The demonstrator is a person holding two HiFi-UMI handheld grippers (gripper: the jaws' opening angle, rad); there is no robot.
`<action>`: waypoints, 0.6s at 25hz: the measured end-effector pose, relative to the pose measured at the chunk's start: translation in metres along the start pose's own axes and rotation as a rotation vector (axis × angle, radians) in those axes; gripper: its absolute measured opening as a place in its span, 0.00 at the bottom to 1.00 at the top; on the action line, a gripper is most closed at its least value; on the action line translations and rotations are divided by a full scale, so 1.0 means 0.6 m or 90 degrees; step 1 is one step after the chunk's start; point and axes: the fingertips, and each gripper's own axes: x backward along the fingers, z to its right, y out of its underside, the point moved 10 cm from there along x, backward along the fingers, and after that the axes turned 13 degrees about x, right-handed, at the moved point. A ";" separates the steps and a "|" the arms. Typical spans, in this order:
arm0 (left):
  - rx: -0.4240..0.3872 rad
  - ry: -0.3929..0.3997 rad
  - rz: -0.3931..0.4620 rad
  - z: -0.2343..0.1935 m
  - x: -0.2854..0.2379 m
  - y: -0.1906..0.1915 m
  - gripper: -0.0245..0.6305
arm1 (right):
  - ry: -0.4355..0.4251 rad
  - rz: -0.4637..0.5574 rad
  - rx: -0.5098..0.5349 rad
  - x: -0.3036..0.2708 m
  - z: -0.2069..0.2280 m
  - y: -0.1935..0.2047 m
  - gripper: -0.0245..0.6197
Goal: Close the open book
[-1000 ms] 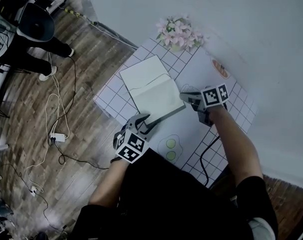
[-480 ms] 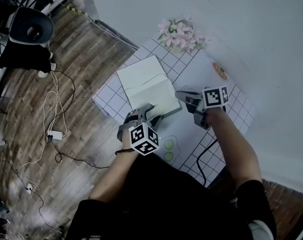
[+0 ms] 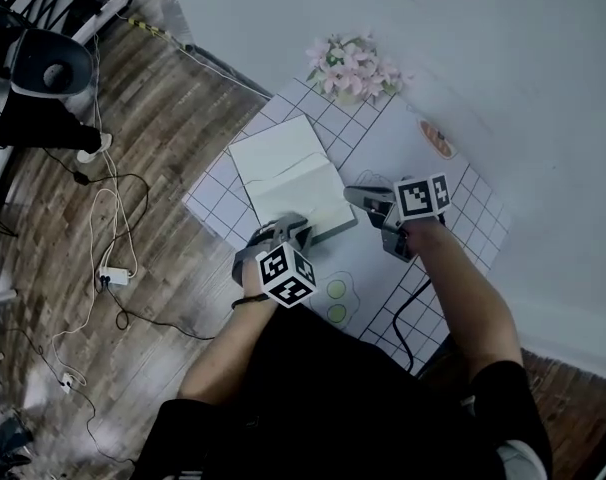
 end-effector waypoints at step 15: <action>-0.009 0.067 0.019 0.021 0.037 -0.066 0.06 | 0.068 0.099 -0.032 0.129 0.022 0.120 0.22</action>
